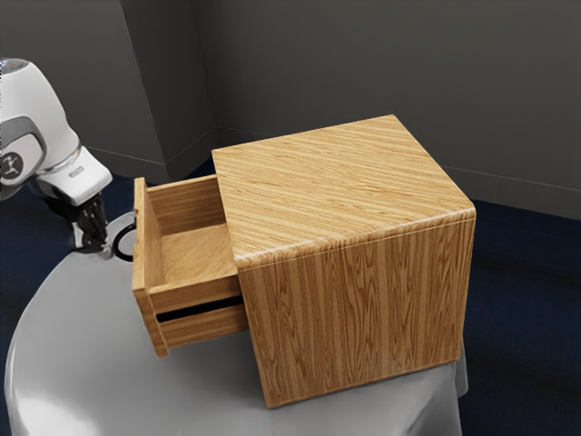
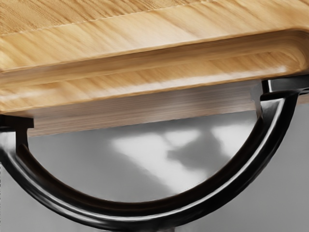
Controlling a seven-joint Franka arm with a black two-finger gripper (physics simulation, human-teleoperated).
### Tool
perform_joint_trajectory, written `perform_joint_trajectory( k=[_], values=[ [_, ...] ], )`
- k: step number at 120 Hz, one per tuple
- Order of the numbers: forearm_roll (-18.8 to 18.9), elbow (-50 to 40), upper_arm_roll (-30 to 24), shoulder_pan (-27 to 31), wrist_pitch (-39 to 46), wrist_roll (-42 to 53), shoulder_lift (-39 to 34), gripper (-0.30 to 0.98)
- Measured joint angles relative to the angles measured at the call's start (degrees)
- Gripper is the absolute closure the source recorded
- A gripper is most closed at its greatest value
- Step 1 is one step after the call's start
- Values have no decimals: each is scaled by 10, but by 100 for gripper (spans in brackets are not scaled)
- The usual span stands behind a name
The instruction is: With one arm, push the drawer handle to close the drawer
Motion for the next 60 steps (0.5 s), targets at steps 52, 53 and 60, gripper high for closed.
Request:
perform_joint_trajectory(
  k=[52, 53, 60],
  values=[
    [-1, 27, -20, -15, 13, -19, 32, 79],
    [-1, 27, -20, -15, 13, -19, 33, 78],
    [-1, 31, -21, -19, 14, -21, 36, 78]
  ],
)
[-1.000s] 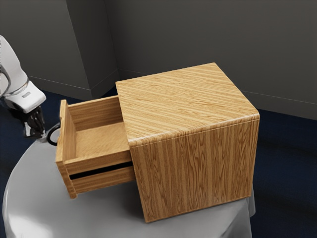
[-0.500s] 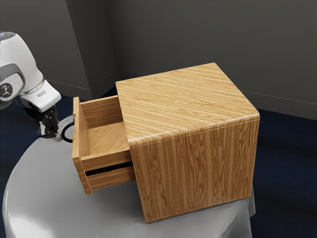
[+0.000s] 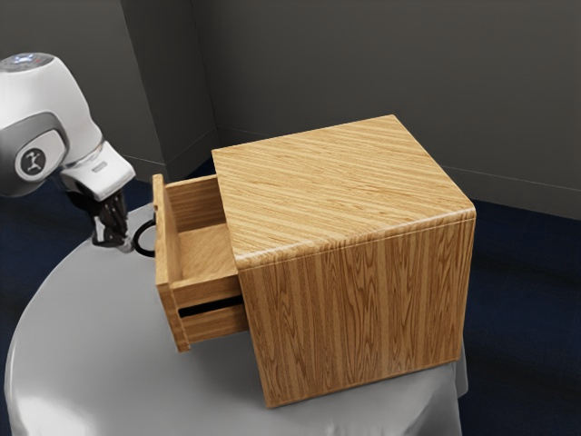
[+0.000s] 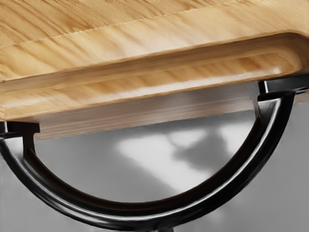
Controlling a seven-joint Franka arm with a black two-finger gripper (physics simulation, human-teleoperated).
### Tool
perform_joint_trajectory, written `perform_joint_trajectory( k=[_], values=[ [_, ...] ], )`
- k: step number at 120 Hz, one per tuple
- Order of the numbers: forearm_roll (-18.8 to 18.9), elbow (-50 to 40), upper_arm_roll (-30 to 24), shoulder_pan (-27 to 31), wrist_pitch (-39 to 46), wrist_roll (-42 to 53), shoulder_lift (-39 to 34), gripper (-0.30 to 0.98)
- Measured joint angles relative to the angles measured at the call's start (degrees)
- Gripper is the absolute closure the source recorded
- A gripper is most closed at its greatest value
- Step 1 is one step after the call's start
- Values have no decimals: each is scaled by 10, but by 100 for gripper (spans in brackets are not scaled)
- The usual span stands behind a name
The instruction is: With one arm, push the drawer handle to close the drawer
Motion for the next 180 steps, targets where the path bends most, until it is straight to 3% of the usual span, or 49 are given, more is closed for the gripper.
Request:
perform_joint_trajectory(
  k=[180],
  values=[
    [-10, 81, -36, -60, 23, -37, 88, 78]
  ],
)
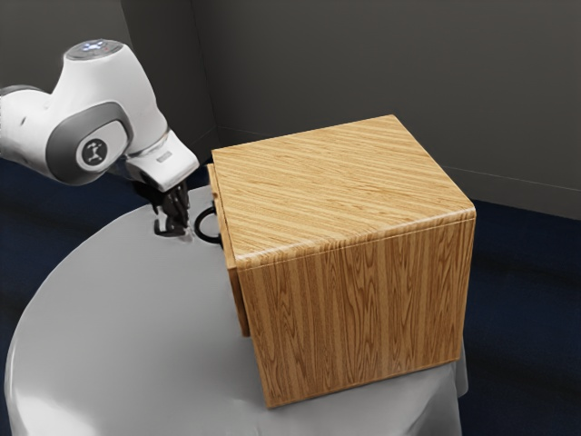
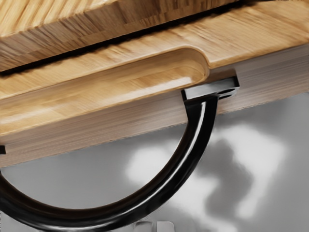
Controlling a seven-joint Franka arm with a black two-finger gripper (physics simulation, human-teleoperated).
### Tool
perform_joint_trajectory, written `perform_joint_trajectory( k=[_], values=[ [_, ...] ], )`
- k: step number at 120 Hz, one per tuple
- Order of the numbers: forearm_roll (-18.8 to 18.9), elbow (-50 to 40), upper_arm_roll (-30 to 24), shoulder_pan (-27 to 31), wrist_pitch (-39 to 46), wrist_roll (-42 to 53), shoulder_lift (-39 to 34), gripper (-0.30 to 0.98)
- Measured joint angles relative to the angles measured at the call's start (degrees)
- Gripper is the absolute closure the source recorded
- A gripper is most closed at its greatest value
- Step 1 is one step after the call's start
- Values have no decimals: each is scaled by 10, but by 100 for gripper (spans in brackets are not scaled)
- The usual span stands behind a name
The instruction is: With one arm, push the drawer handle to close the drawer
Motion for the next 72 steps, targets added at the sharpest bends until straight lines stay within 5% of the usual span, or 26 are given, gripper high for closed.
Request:
perform_joint_trajectory(
  k=[72],
  values=[
    [0, -14, -4, 13, -3, -8, -25, 78]
  ],
)
